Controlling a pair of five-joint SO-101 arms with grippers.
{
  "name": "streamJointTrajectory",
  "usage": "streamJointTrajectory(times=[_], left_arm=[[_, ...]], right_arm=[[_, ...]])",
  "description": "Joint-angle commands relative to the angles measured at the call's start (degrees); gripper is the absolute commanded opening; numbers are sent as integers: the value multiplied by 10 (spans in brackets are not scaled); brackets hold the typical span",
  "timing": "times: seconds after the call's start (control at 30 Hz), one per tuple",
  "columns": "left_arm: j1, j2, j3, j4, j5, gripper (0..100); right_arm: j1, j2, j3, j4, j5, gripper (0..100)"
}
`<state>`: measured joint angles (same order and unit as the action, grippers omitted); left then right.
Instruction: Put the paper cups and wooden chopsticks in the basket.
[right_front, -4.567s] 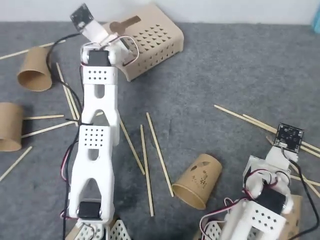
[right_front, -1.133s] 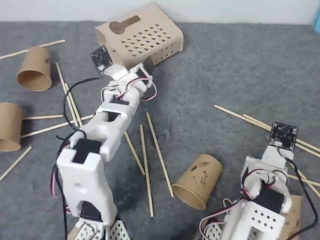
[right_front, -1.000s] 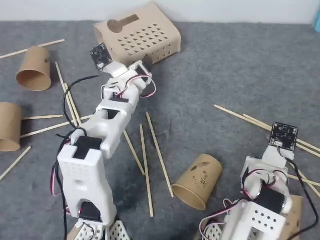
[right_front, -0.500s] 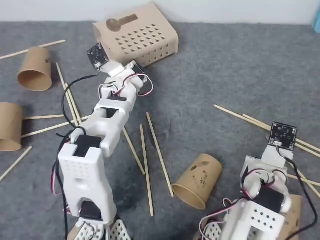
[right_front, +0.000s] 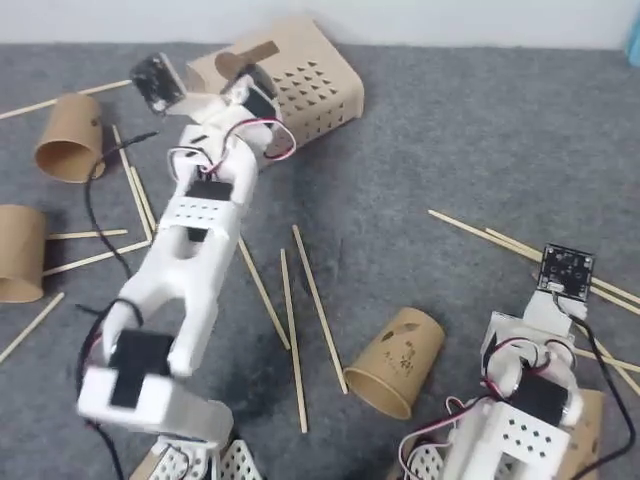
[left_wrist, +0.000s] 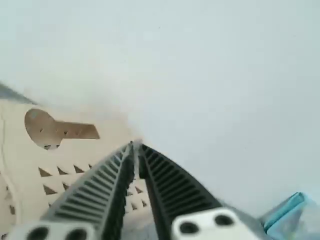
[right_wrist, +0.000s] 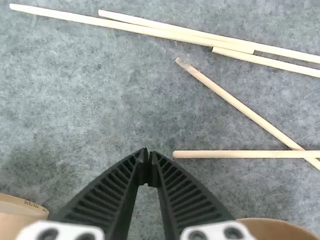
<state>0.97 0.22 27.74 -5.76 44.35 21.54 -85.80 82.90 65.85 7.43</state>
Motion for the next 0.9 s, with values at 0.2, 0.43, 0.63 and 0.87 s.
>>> streamJointTrajectory(times=[0.2, 0.43, 0.63, 0.87], left_arm=[[-47, -113, -44, 295, -4, 138], [-45, -50, -43, 367, -4, 415], [-45, 64, -46, 264, 27, 379], [-54, 207, -124, 196, 33, 378]], right_arm=[[-2, -6, -2, 1, 8, 6], [-3, -6, 0, 0, 8, 6], [-2, -6, 0, 0, 8, 6], [-4, -6, 1, 0, 10, 6]])
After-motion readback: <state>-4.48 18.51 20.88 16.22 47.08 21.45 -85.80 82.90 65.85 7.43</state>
